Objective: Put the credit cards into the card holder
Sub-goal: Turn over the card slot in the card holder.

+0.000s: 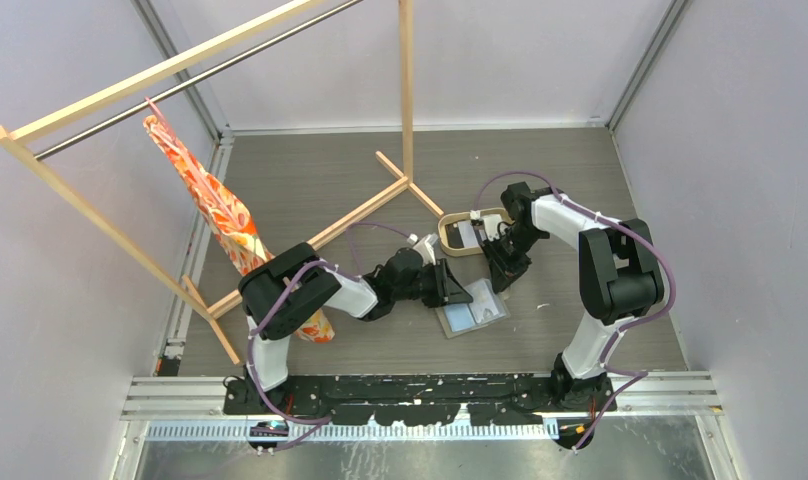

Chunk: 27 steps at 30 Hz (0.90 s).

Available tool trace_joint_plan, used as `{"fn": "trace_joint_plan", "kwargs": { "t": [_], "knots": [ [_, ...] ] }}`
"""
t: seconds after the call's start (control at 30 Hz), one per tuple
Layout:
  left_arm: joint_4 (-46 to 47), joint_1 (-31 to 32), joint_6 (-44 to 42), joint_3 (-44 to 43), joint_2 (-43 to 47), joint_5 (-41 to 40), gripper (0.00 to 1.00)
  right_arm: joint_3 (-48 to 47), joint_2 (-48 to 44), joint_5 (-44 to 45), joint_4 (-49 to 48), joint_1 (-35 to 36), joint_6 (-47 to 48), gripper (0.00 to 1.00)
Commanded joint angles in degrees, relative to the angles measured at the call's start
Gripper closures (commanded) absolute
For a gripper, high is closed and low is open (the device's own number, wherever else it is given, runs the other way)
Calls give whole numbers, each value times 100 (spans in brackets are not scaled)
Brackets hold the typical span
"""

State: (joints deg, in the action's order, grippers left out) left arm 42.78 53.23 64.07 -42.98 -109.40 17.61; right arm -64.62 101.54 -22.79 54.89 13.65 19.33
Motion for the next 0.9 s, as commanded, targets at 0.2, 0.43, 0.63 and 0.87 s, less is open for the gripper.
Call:
{"fn": "trace_joint_plan", "kwargs": {
  "t": [0.2,0.43,0.63,0.87],
  "knots": [
    [-545,64,-367,-427,191,-82,72,-51,-1197,-621,-15,-173,333,73],
    [-919,64,-484,-719,67,-91,73,-243,-665,-1927,686,-194,905,80],
    [-1125,64,-638,-806,79,-148,73,-176,182,-905,286,-153,321,88],
    [-1700,64,-1291,-797,779,-346,73,-172,572,-215,131,-134,143,88]
  ]
}}
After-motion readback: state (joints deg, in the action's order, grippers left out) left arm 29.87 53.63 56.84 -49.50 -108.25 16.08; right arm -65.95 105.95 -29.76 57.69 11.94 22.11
